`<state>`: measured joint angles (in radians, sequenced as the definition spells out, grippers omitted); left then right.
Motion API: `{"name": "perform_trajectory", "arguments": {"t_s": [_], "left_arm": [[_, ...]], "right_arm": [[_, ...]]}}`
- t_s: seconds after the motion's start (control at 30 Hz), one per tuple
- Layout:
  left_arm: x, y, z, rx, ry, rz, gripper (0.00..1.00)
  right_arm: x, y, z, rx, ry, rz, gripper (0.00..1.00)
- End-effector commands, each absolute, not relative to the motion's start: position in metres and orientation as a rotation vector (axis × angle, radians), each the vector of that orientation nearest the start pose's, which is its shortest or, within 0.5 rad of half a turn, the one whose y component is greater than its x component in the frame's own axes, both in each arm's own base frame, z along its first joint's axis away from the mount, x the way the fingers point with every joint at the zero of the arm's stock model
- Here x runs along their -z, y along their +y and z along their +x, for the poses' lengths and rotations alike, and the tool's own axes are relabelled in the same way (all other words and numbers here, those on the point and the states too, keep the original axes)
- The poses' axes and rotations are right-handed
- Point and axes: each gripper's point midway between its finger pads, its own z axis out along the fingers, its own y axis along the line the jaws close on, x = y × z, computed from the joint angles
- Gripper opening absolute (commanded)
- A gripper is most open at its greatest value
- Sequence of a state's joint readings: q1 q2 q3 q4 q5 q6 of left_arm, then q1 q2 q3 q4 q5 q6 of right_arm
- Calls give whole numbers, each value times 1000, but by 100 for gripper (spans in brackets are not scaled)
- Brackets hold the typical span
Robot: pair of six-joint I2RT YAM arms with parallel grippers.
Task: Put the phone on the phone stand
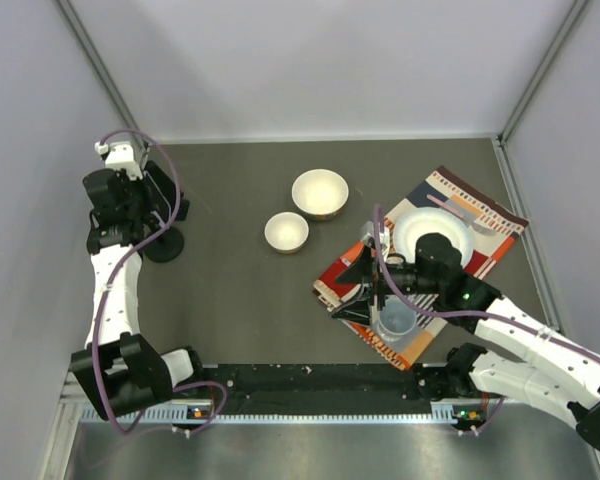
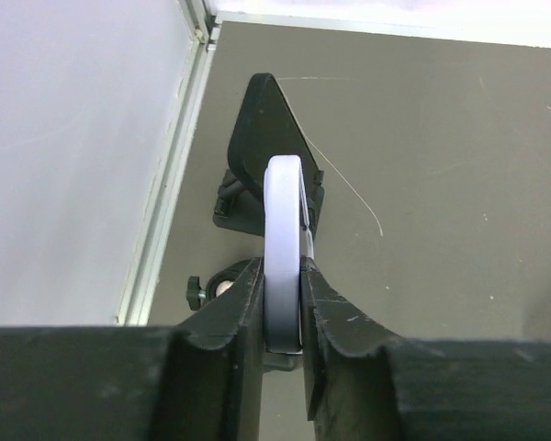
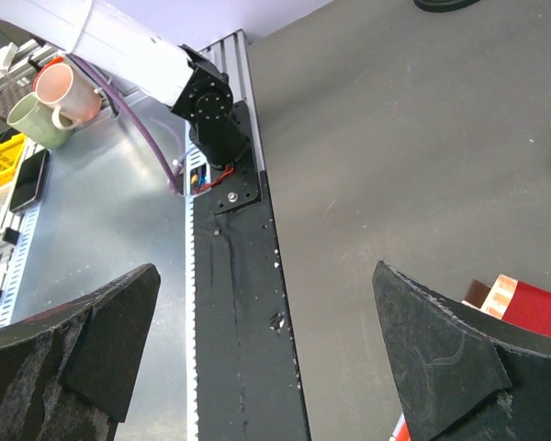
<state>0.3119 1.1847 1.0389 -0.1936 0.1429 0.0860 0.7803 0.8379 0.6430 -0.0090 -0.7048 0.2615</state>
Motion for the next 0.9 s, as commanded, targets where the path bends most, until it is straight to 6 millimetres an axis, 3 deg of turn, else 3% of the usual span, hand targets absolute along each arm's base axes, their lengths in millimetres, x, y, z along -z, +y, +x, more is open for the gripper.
{"name": "perform_trajectory", "arguments": {"t_s": [0.0, 0.03, 0.13, 0.27, 0.5, 0.6, 0.63, 0.67, 0.73, 0.77, 0.83, 0.87], "left_arm": [[-312, 118, 385, -223, 1706, -143, 29], [-312, 118, 385, -211, 1702, -157, 39], [-314, 123, 381, -200, 1693, -214, 50], [-326, 117, 377, -137, 1657, -246, 92], [-348, 97, 350, 5, 1642, -365, 99], [-359, 70, 335, 152, 1618, -368, 99], [-364, 53, 332, 247, 1613, -332, 99], [-372, 43, 326, 291, 1589, -308, 99], [-380, 19, 319, 432, 1576, -256, 98], [-387, 8, 317, 484, 1559, -215, 97], [-398, -15, 311, 636, 1542, -159, 94], [-404, -23, 312, 679, 1534, -136, 93]], "right_arm": [[-250, 288, 117, -1348, 1605, -1032, 99], [-250, 288, 117, -1347, 1608, -1030, 99], [-251, 288, 117, -1348, 1607, -1032, 99], [-251, 288, 117, -1345, 1609, -1033, 99], [-248, 286, 125, -1298, 1658, -991, 99], [-239, 271, 156, -1113, 1777, -809, 99], [-238, 264, 166, -1043, 1809, -743, 99], [-240, 248, 185, -913, 1825, -626, 99], [-241, 226, 198, -778, 1859, -526, 99], [-247, 203, 213, -650, 1853, -398, 99], [-255, 173, 221, -514, 1855, -275, 99], [-262, 149, 230, -402, 1836, -158, 99]]}}
